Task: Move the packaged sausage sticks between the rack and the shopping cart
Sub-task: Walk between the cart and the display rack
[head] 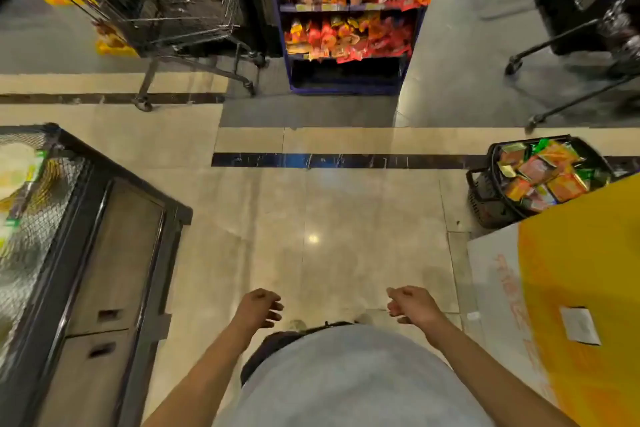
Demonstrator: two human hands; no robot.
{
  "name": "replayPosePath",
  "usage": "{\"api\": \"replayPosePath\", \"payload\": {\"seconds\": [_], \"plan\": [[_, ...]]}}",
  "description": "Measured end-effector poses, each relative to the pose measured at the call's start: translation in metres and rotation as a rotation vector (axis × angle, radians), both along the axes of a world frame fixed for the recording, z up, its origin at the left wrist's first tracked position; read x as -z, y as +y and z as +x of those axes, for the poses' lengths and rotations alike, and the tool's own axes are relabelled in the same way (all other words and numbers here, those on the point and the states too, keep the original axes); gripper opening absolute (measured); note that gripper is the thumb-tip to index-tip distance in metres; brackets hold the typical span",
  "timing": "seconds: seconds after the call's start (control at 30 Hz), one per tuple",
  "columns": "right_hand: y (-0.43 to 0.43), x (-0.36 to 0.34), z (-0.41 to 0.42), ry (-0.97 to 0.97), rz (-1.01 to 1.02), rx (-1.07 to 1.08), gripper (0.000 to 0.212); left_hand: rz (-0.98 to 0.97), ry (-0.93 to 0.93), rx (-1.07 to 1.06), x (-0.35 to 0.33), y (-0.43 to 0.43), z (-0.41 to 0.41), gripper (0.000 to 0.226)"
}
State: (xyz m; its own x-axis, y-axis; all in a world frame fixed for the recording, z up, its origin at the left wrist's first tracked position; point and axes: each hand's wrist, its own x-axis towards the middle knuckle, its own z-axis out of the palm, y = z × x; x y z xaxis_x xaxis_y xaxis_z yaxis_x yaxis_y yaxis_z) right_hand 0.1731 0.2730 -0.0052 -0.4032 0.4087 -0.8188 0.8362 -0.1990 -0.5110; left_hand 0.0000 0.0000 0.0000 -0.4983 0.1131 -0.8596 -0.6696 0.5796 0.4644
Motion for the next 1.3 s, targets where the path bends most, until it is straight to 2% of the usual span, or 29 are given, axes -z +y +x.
{"api": "replayPosePath", "payload": {"seconds": [0.33, 0.43, 0.57, 0.67, 0.73, 1.0, 1.17, 1.3], "plan": [[0.046, 0.022, 0.013, -0.154, 0.079, -0.198, 0.024, -0.107, -0.038, -0.186, 0.014, 0.017, 0.012, 0.018], [0.068, 0.016, -0.033, -0.122, 0.128, -0.300, 0.022, -0.102, -0.020, -0.217, 0.011, 0.038, -0.017, 0.013], [0.098, 0.019, -0.109, -0.079, 0.192, -0.328, 0.026, -0.091, -0.026, -0.200, 0.017, 0.065, -0.066, 0.013], [0.118, 0.013, -0.171, -0.068, 0.188, -0.388, 0.017, -0.102, -0.034, -0.187, 0.025, 0.088, -0.121, 0.013], [0.136, 0.013, -0.216, -0.060, 0.194, -0.395, 0.019, -0.114, -0.042, -0.173, 0.028, 0.105, -0.169, 0.013], [0.219, 0.002, -0.363, -0.083, 0.189, -0.164, 0.015, -0.085, 0.004, -0.021, 0.022, 0.180, -0.369, 0.015], [0.273, 0.000, -0.401, -0.095, 0.141, 0.154, 0.013, -0.074, 0.062, 0.149, 0.016, 0.261, -0.462, 0.019], [0.331, 0.010, -0.428, -0.113, 0.099, 0.279, 0.018, -0.031, 0.086, 0.234, 0.015, 0.341, -0.520, 0.019]]}}
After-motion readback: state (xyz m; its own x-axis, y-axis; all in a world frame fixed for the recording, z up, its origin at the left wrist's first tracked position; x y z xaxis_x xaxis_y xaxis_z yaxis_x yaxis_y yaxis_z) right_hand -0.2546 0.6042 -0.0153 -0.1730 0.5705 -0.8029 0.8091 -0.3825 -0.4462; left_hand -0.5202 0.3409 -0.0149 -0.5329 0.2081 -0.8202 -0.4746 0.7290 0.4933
